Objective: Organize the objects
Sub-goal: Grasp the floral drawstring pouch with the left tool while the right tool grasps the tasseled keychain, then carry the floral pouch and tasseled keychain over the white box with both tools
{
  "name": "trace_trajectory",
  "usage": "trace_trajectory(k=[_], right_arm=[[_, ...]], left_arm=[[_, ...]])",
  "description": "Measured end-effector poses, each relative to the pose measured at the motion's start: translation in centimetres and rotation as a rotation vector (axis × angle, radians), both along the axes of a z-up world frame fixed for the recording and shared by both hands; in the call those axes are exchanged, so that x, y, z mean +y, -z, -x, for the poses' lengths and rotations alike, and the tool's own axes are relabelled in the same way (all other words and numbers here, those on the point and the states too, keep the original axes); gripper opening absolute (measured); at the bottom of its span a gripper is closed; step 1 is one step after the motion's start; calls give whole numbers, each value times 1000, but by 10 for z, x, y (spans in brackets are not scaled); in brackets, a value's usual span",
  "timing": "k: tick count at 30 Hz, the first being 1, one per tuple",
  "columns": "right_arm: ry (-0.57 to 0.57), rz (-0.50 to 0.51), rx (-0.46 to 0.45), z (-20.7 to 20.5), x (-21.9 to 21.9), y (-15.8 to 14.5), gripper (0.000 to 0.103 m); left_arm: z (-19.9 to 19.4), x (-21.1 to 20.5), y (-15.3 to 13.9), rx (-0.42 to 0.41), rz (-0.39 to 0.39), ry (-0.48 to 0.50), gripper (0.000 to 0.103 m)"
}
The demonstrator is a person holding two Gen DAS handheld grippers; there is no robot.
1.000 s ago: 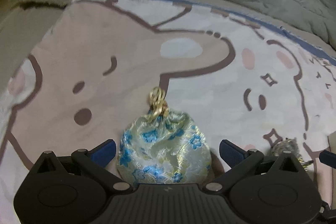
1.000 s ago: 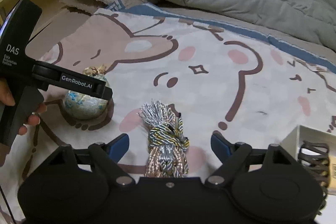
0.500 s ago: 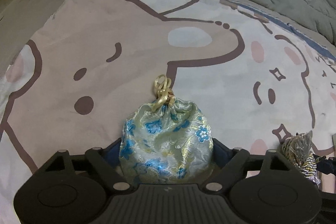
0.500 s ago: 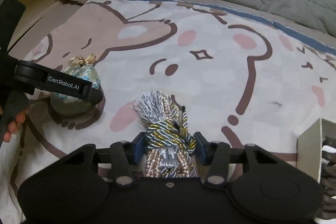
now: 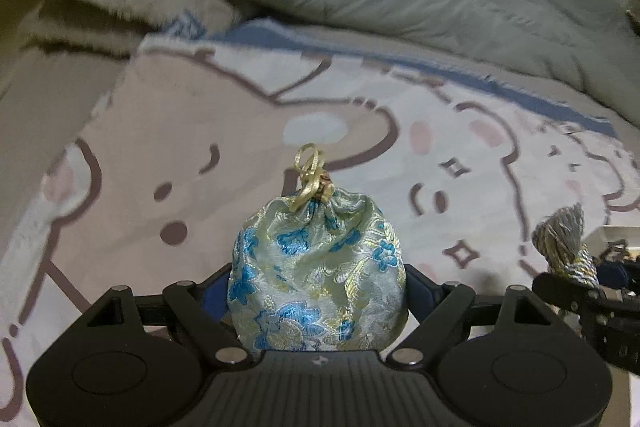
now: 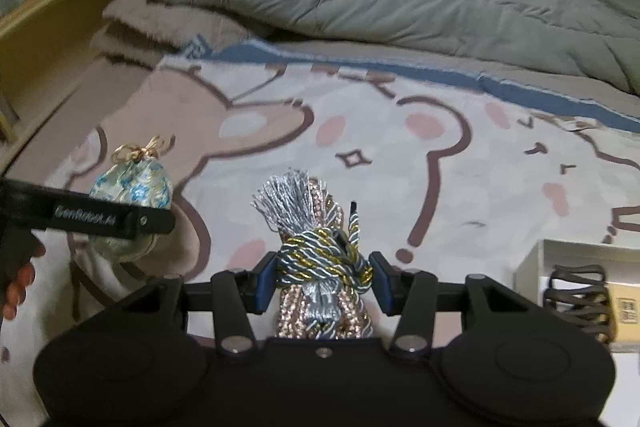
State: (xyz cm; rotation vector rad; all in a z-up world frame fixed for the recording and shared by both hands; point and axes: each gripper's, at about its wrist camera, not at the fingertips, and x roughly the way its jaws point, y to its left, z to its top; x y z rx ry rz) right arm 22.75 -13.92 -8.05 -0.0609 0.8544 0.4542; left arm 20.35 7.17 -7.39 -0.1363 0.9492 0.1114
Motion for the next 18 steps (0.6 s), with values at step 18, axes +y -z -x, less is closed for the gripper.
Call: trace_trajectory(k=[18], right_arm=[[45, -62, -134, 61, -46, -89, 49]], left_arm=[[66, -43, -86, -192, 54, 121, 85]])
